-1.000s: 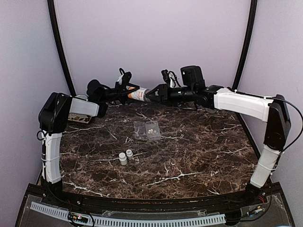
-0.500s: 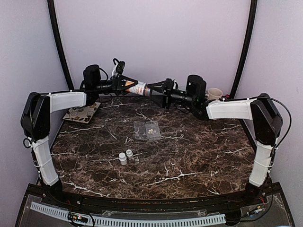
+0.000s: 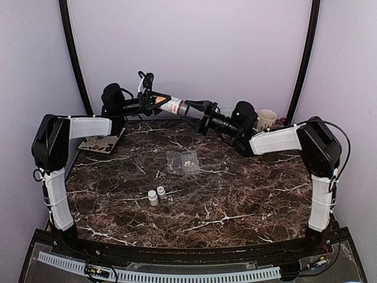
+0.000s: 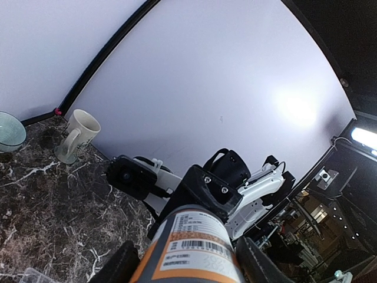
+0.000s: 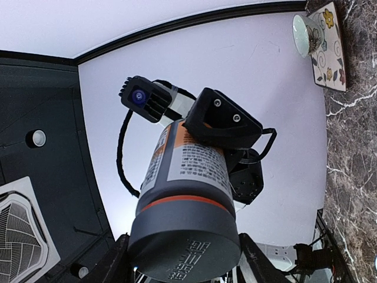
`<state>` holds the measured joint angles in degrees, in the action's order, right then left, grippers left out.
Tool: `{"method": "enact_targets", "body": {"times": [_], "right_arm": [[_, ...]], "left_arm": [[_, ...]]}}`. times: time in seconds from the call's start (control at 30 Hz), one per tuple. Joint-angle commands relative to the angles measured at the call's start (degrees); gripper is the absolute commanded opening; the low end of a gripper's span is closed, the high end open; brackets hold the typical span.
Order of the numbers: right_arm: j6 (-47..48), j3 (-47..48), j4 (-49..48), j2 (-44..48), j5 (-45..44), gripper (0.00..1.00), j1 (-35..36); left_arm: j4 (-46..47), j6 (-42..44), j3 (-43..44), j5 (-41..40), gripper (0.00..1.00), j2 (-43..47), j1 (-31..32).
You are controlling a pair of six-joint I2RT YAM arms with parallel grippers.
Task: Sort the pills into containers
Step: Close the lid of the pill bottle on the pill bottle.
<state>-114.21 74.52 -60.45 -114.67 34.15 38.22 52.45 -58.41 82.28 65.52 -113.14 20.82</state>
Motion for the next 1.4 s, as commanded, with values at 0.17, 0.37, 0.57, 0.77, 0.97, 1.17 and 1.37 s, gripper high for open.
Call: {"method": "enact_targets", "body": {"times": [0.17,0.37,0.57,0.77,0.97,1.17,1.37], "right_arm": [[-0.1,3.7,-7.6,1.5,-3.7,0.59,1.4],[9.2,4.2,2.5,4.0,-1.8,0.63,0.6],[14.4,4.1,8.8,5.8,-1.6,0.64,-0.1],[18.2,3.5,12.6,7.9,-2.1,0.66,-0.5],[20.7,2.8,14.9,9.0,-2.6,0.67,-0.9],[23.8,2.3,17.9,10.2,-3.2,0.67,-1.3],[28.3,2.2,22.8,11.7,-4.0,0.68,-1.5]], "left_arm": [[5.0,-7.4,-1.0,14.1,0.0,-2.2,6.7],[10.3,-12.6,-0.5,15.2,0.0,-3.6,6.7],[13.2,-15.8,0.2,14.8,0.0,-4.8,6.7],[15.0,-17.9,0.9,14.6,0.0,-5.8,6.5],[17.3,-20.5,1.0,13.4,0.0,-6.6,5.6],[20.4,-23.9,0.8,12.2,0.0,-7.7,4.7],[21.1,-24.7,0.0,11.0,0.0,-7.7,4.2]]}}
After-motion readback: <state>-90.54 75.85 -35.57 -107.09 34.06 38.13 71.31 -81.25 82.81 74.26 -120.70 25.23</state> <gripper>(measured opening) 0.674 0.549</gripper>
